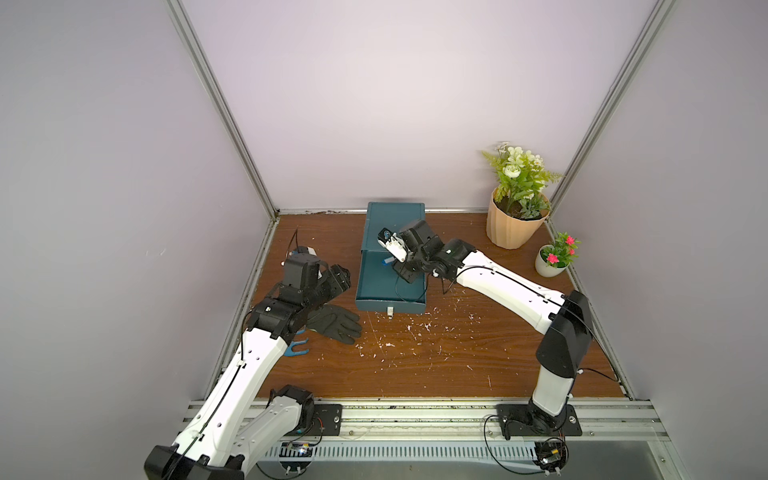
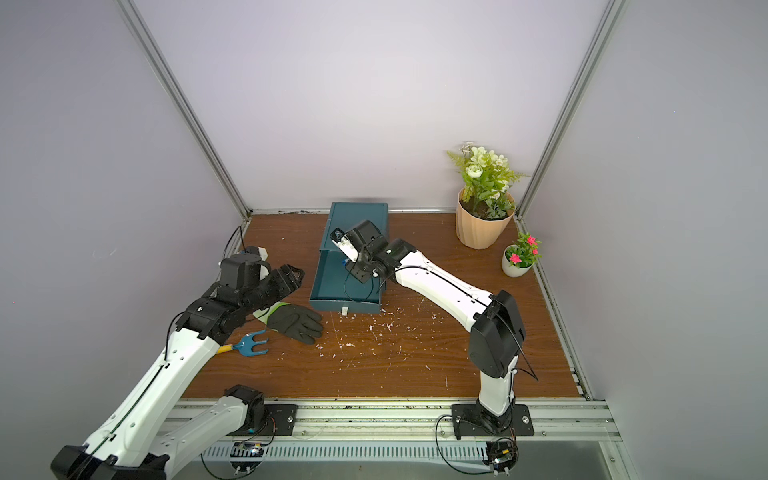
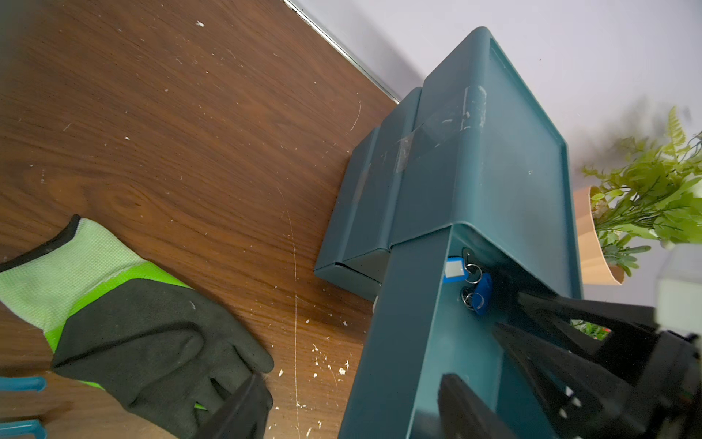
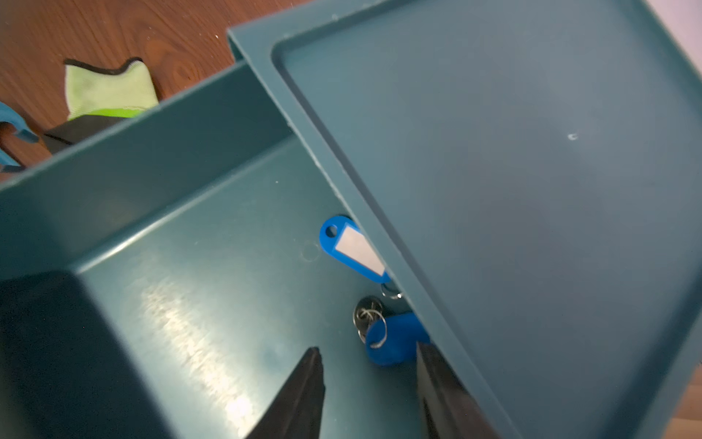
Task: Take the keys out of the drawer
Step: Pick up the key from the drawer.
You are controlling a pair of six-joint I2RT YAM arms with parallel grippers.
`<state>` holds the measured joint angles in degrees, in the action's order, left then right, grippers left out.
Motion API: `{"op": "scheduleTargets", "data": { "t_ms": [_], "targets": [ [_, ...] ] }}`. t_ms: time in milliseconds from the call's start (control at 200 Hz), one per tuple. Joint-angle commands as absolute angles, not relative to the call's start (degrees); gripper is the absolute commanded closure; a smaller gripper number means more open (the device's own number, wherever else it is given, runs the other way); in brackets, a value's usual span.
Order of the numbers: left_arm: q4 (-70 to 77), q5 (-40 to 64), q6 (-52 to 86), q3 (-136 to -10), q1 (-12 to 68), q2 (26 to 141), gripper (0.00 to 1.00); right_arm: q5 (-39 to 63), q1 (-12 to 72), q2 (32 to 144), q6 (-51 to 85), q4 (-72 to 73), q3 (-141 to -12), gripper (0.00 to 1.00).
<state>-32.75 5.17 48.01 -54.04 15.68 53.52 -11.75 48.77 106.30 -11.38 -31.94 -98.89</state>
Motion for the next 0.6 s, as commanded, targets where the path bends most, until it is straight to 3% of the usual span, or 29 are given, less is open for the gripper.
{"op": "scheduleTargets", "data": {
  "t_ms": [0, 160, 595],
  "targets": [
    [-32.3, 6.2, 47.7, -53.4, 14.9, 53.2, 0.26, -13.3, 48.7, 107.9, -10.2, -30.7, -101.8, 0.56],
    [-32.9, 6.2, 48.0, -52.9, 15.0, 52.3, 0.26, -13.2, 48.8, 110.0, -9.6, -32.5, -103.2, 0.57],
    [-32.7, 5.9, 48.8, -52.4, 14.9, 50.6, 0.26, -9.1, 49.4, 110.7, -8.9, -38.7, -107.9, 0.79]
  ]
}}
